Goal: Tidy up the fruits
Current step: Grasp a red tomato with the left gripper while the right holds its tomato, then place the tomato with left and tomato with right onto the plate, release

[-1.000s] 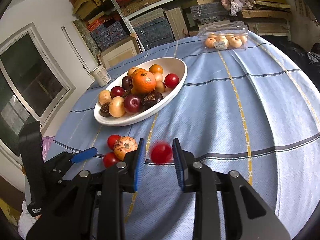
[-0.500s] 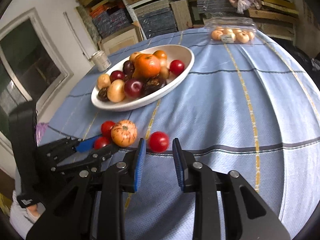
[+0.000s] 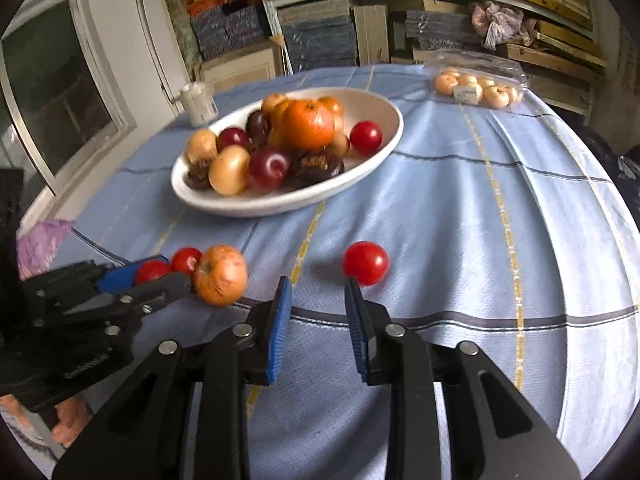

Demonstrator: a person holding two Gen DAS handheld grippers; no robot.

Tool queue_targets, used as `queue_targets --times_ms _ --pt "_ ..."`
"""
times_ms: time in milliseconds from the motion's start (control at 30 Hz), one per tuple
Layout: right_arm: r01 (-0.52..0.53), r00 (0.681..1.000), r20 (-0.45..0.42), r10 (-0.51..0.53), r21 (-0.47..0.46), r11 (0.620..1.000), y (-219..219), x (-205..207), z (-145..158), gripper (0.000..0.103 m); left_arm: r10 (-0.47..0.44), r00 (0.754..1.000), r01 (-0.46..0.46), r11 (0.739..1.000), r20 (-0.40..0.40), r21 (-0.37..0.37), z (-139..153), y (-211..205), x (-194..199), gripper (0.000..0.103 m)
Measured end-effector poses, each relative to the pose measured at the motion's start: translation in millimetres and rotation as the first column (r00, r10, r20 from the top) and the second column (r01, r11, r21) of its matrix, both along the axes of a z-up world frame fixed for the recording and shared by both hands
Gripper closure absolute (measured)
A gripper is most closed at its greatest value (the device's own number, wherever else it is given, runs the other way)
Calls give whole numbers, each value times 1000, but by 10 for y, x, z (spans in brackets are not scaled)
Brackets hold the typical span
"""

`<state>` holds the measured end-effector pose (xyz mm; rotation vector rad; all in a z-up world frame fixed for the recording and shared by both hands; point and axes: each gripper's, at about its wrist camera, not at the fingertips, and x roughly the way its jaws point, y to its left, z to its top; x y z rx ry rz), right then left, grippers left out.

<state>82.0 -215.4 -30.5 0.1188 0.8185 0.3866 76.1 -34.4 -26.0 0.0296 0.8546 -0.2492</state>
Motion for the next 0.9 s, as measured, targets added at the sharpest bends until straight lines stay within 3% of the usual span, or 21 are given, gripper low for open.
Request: queue_targets --times_ms 100,200,333,500,633,900 --pt "27 999 35 -26 -11 1000 -53 14 49 67 -7 1000 7 1000 4 5 2 -25 -19 72" --pt "54 999 0 -54 -35 998 -89 148 -28 66 -14 1000 14 1000 5 9 0 -39 -30 72" --pt "97 995 28 -95 -72 993 -142 293 11 59 -24 1000 24 1000 4 -6 6 -35 -52 72" --pt "92 993 -66 -94 -27 995 -192 659 -118 59 -33 999 33 999 4 -13 16 -47 -67 72" --pt "62 995 -71 -68 -85 994 -91 716 -179 75 -33 999 33 999 -2 -26 23 -34 -57 72" --pt "28 998 -52 -35 -127 992 11 596 -190 77 -29 1000 29 999 -5 -26 22 -23 -54 72"
